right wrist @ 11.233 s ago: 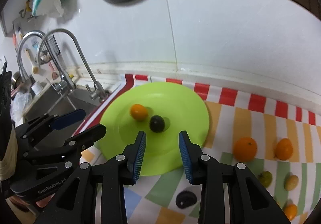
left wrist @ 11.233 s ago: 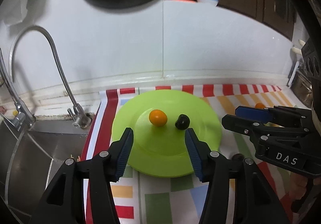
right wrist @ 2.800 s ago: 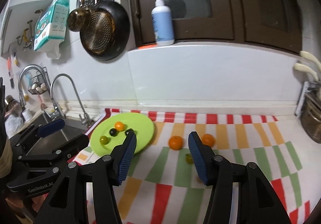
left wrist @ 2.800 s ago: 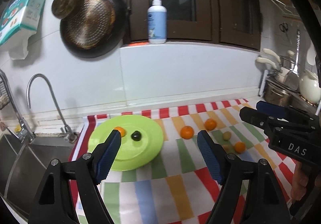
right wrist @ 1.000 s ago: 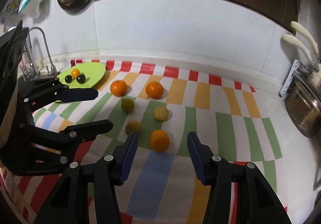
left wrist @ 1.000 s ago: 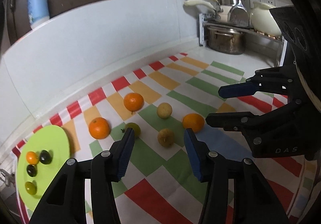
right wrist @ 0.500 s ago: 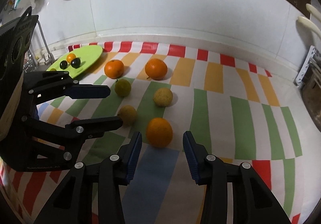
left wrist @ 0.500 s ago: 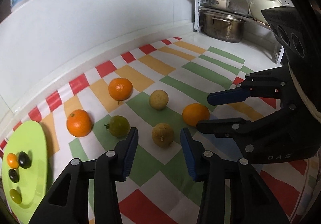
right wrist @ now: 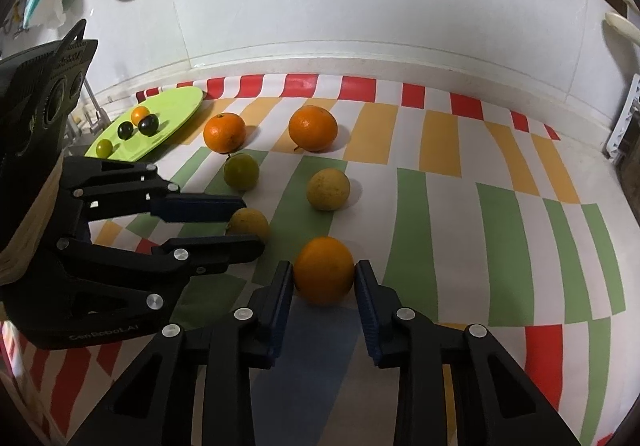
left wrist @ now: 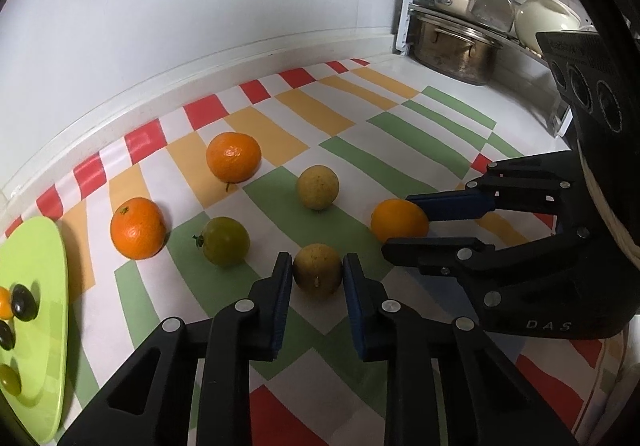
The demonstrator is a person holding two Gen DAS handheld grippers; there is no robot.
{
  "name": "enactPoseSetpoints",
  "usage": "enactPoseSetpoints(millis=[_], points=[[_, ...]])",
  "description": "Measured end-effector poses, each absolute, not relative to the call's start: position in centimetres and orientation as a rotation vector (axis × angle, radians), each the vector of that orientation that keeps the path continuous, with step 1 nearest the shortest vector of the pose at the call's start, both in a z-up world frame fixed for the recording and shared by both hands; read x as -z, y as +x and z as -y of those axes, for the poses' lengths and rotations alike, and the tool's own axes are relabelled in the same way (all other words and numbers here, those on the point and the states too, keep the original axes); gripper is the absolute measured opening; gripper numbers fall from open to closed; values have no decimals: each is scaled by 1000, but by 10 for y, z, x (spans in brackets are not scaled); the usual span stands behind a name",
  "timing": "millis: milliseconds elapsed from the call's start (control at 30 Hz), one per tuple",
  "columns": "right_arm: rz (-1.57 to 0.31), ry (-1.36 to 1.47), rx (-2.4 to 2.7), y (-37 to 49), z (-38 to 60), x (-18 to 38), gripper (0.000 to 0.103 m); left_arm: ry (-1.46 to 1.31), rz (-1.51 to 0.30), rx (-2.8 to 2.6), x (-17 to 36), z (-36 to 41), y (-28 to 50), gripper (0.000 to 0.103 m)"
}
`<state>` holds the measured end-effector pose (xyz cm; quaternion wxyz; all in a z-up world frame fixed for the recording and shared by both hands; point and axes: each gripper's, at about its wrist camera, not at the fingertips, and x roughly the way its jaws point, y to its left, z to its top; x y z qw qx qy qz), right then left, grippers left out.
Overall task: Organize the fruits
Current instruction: 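Grasp the brown kiwi-like fruit with the left gripper while the right grasps an orange, then carry the brown fruit with the left gripper while the right carries the orange to the plate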
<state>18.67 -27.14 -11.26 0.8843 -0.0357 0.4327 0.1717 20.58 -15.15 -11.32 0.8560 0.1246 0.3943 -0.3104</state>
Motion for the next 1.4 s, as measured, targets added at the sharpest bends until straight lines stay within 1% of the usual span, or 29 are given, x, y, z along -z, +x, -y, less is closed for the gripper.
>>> enactPoseSetpoints(millis=[233,667,1100,1400], points=[[-886,-44,-342,181,271,105,32,223,-827,610,103,142,197,26],[-790,-32,-346,161,262,69,32,173,-787,499,66,120,174,26],[-701,-21,-364,142,246,31,32,107,-680,381,31,87,142,26],[-656,-20,-388,127,227,15,32,78,-627,306,15,63,120,26]])
